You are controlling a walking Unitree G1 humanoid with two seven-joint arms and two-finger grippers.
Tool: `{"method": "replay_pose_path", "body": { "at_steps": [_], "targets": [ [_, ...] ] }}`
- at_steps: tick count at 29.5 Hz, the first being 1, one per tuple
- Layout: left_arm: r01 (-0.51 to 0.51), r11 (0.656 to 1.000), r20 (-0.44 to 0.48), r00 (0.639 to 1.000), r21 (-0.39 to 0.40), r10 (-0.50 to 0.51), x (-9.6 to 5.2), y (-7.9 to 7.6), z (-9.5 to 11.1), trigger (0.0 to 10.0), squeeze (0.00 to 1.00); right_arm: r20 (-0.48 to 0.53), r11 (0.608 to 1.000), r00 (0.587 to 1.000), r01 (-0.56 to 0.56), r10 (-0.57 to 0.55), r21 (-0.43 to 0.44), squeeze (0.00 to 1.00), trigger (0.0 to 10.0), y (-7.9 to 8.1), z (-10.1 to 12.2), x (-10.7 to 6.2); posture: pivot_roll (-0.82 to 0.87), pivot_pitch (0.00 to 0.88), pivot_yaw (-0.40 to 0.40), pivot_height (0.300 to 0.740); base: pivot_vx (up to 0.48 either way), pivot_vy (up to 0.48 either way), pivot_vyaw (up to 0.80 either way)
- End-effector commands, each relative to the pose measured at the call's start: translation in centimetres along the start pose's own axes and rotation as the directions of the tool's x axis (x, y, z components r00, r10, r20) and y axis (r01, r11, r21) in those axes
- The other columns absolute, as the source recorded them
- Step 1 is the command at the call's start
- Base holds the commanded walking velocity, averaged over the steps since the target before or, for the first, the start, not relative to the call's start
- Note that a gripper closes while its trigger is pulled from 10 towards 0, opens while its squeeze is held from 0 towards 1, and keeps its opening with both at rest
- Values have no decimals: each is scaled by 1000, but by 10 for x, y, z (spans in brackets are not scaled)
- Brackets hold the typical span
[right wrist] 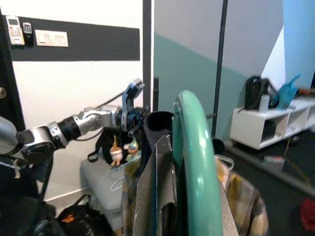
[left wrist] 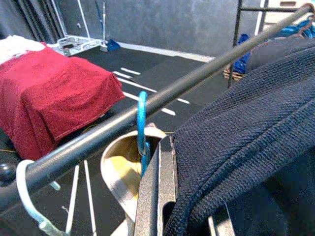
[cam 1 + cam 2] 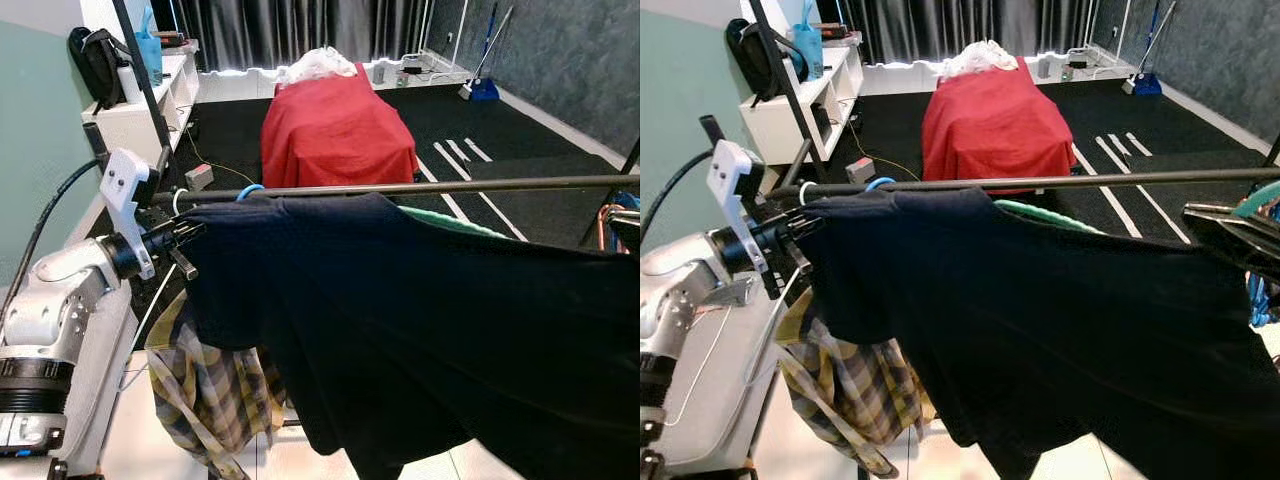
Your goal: Hang hanger
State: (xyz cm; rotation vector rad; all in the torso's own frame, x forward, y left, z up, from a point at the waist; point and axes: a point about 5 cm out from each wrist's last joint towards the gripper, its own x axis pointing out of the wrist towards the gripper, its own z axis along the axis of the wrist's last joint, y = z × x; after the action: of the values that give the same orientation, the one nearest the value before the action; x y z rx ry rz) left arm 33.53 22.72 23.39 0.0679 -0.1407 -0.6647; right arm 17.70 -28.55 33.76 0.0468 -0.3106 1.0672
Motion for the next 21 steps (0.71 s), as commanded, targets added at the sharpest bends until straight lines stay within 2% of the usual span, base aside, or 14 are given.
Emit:
{"method": "replay_pose_path", "body": {
  "at_steps": [1, 3, 5, 7, 10, 11, 12, 15, 16, 17, 18, 19, 20, 21],
  "targets": [
    [-385, 923, -190, 907, -19, 375, -39, 41, -35, 0, 0, 142, 992, 989, 67, -52, -105, 0, 0, -1, 24, -19, -174, 0, 62, 740, 0, 0, 0],
    [-398, 917, -198, 901, -19, 386, -39, 41, -37, 0, 0, 152, 992, 987, 70, -53, -108, 0, 0, -1, 26, -20, -174, 0, 63, 740, 0, 0, 0],
    [-423, 906, -252, 878, -15, 406, -39, 39, -48, 0, 0, 236, 988, 971, 71, -37, -136, 0, 0, 0, 38, -19, -171, 0, 63, 740, 0, 0, 0],
    [-418, 908, -274, 875, -15, 398, -37, 35, -54, 0, 0, 272, 986, 962, 75, -32, -149, 0, 0, 0, 43, -19, -172, 0, 65, 740, 0, 0, 0],
    [-358, 933, -301, 894, -38, 331, -28, 21, -60, 0, 0, 323, 982, 946, 87, -29, -166, 0, 0, 0, 48, -19, -171, 0, 65, 740, 0, 0, 0],
    [-358, 933, -301, 894, -38, 331, -28, 21, -60, 0, 0, 323, 982, 946, 87, -29, -166, 0, 0, 0, 48, -19, -171, 0, 65, 740, 0, 0, 0],
    [-311, 949, -311, 908, -55, 280, -20, 9, -64, 0, 0, 346, 981, 938, 94, -31, -169, 0, 0, -1, 50, -18, -168, 0, 65, 740, 0, 0, 0],
    [-281, 957, -315, 916, -65, 248, -15, 1, -67, 0, 0, 360, 981, 932, 99, -32, -169, 0, 0, -2, 51, -18, -168, 0, 65, 740, 0, 0, 0],
    [-188, 978, -298, 942, -93, 153, -6, -16, -66, 0, 0, 384, 980, 922, 119, -49, -162, 0, 0, -5, 52, -17, -169, 0, 64, 740, 0, 0, 0],
    [-22, 994, -241, 971, -107, -5, 5, -42, -60, 0, 0, 407, 976, 909, 158, -85, -150, 0, 0, -12, 52, -14, -166, 0, 62, 740, 0, 0, 0],
    [-22, 994, -241, 971, -107, -5, 5, -42, -60, 0, 0, 407, 976, 909, 158, -85, -150, 0, 0, -12, 52, -14, -166, 0, 62, 740, 0, 0, 0],
    [127, 984, -179, 972, -126, -149, 13, -67, -52, 0, 0, 418, 970, 899, 203, -131, -133, 0, 0, -19, 51, -10, -165, 0, 60, 740, 0, 0, 0],
    [281, 947, -83, 951, -154, -296, 20, -95, -39, 627, 0, 394, 951, 895, 280, -209, -132, 0, 0, -30, 44, -2, -164, 0, 58, 740, 0, 0, 0],
    [410, 895, 17, 910, -175, -414, 26, -121, -25, 2078, 0, 355, 930, 892, 343, -280, -129, 0, 0, -41, 33, 8, -164, 0, 58, 740, 0, 0, 0]
  ]
}}
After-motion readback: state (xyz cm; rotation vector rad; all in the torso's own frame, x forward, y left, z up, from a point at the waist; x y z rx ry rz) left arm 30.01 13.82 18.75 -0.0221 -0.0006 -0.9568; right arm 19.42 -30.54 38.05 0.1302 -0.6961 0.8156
